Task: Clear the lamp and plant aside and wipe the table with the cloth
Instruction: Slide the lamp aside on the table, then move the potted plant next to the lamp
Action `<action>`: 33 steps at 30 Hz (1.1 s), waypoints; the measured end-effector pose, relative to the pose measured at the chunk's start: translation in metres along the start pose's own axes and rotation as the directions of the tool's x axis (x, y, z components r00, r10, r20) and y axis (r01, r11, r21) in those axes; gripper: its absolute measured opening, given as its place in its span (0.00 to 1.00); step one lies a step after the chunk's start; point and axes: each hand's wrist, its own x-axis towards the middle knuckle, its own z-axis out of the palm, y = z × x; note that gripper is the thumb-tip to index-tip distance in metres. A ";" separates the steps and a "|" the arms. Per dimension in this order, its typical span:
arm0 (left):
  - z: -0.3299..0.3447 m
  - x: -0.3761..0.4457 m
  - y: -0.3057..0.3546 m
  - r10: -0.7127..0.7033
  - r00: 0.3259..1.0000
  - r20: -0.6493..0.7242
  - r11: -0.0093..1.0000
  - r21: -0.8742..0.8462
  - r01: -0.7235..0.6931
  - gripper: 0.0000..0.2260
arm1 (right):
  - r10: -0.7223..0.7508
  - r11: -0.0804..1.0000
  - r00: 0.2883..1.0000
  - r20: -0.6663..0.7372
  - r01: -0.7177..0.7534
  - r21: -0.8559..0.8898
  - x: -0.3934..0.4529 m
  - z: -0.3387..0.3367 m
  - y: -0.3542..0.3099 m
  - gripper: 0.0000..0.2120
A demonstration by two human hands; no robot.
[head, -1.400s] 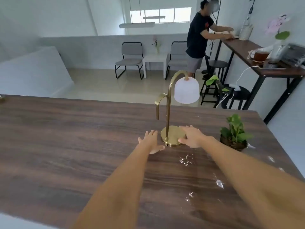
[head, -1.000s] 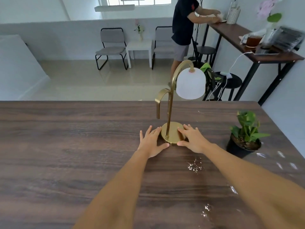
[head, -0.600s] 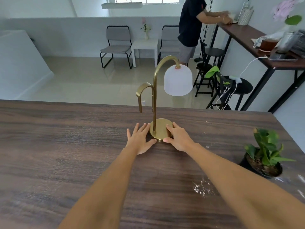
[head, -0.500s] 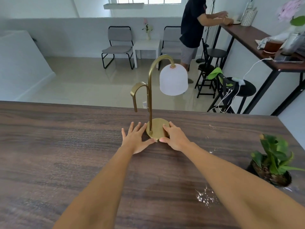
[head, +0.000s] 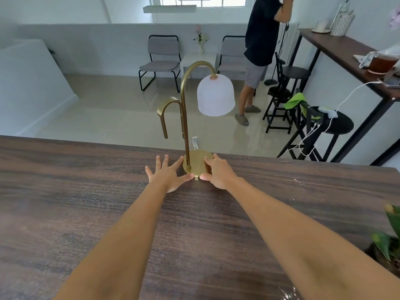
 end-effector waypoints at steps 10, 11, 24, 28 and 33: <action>0.021 -0.045 0.028 -0.019 0.982 -0.190 0.977 -0.213 -0.023 0.32 | -0.067 0.977 0.995 -0.068 0.079 0.196 -0.094 0.003 0.002 0.34; 0.027 -0.058 0.035 -0.004 0.972 -0.236 0.962 -0.268 -0.061 0.31 | -0.090 0.963 0.990 -0.109 0.115 0.245 -0.119 0.002 0.006 0.33; 0.090 -0.232 0.234 0.402 0.878 -0.260 0.495 -0.744 -0.448 0.18 | 0.642 0.701 0.551 -0.532 -0.142 0.699 -0.393 0.002 0.173 0.05; 0.105 -0.248 0.282 0.362 0.931 -0.048 0.436 -0.874 -0.215 0.21 | 0.722 0.574 0.534 -0.439 -0.108 0.812 -0.383 -0.001 0.218 0.12; 0.116 -0.260 0.297 0.418 0.907 -0.042 0.302 -0.935 -0.183 0.22 | 0.667 0.449 0.654 -0.358 0.031 0.893 -0.363 0.002 0.214 0.19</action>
